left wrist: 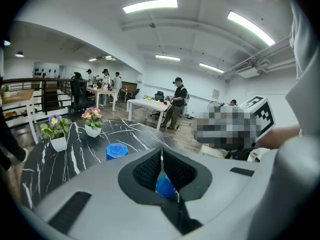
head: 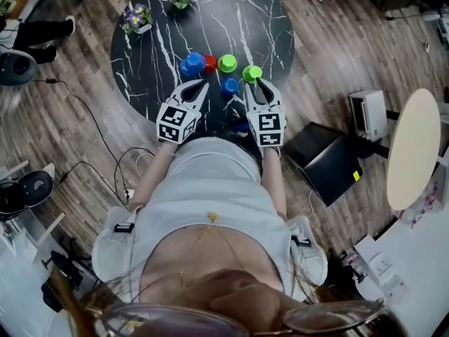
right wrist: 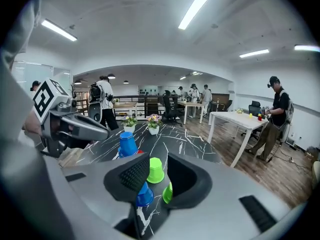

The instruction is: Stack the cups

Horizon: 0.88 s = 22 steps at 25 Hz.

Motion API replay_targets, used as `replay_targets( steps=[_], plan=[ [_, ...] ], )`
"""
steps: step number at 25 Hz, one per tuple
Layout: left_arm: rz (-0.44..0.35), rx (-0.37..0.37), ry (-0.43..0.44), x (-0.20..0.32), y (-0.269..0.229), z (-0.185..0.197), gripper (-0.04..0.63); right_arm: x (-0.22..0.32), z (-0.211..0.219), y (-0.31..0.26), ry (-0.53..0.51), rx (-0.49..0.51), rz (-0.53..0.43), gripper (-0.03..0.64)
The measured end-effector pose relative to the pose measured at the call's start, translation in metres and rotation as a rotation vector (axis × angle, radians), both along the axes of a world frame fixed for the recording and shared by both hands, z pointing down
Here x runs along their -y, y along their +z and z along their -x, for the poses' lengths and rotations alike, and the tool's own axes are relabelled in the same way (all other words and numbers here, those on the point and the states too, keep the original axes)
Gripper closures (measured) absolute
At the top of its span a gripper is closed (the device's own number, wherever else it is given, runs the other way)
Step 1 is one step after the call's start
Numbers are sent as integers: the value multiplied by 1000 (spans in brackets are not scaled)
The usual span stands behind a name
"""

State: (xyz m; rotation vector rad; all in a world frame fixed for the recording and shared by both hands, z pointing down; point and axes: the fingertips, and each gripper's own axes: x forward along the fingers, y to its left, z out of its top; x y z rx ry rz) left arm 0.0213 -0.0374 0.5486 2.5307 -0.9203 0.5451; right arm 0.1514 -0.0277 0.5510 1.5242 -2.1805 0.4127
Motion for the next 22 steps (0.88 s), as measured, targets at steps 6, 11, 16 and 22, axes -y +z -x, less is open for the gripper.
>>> replay_targets(
  steps=[6, 11, 16, 22],
  plan=[
    [-2, -3, -17, -2, 0, -3, 558, 8, -9, 11, -16, -22, 21, 494],
    [17, -16, -48, -6, 0, -1, 557, 13, -14, 22, -34, -39, 62, 474],
    [26, -10, -78, -10, 2, 3, 557, 19, -19, 38, -51, -51, 104, 456],
    [43, -5, -120, -13, 4, 9, 557, 25, -28, 50, -69, -80, 133, 426]
  ],
)
